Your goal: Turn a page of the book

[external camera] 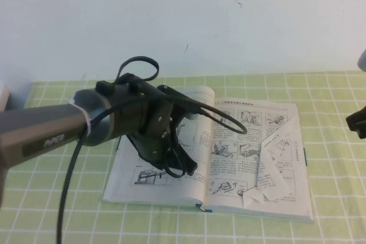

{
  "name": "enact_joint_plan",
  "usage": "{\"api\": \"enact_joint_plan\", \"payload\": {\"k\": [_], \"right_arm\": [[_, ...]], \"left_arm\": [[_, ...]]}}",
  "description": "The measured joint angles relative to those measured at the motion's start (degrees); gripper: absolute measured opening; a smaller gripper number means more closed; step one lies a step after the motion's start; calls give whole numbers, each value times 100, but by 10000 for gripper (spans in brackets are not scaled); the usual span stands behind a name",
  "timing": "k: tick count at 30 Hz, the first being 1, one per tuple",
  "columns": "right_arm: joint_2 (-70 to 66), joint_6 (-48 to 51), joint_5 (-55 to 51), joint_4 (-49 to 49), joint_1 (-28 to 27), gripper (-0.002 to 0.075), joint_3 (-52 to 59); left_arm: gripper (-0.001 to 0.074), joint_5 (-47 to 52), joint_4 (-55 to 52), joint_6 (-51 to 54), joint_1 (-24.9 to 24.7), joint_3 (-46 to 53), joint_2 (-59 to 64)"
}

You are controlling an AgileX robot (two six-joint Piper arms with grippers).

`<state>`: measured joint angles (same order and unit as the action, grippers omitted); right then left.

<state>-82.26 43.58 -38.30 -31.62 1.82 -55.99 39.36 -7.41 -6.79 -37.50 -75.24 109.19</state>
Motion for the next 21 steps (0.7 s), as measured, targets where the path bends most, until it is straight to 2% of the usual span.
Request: {"api": "enact_joint_plan", "payload": {"k": [4,9,14,21], "right_arm": [[1029,114,644,-171,0,-2,685],[2353,757,1227,-704,0,-3,1442],[3527,1399,1374,-1241,0,-3,1974],[4656,1545,1247,-1570,0,-3,2368]], "left_arm": [[-2,-883,36,9,0,599,-856],[-2,-1978,52,-12,0,1664,-2377],[-2,-2293,26,-35,0,2702,-3920],[-2,-2306,42,-304,5,3952,-5803]]}}
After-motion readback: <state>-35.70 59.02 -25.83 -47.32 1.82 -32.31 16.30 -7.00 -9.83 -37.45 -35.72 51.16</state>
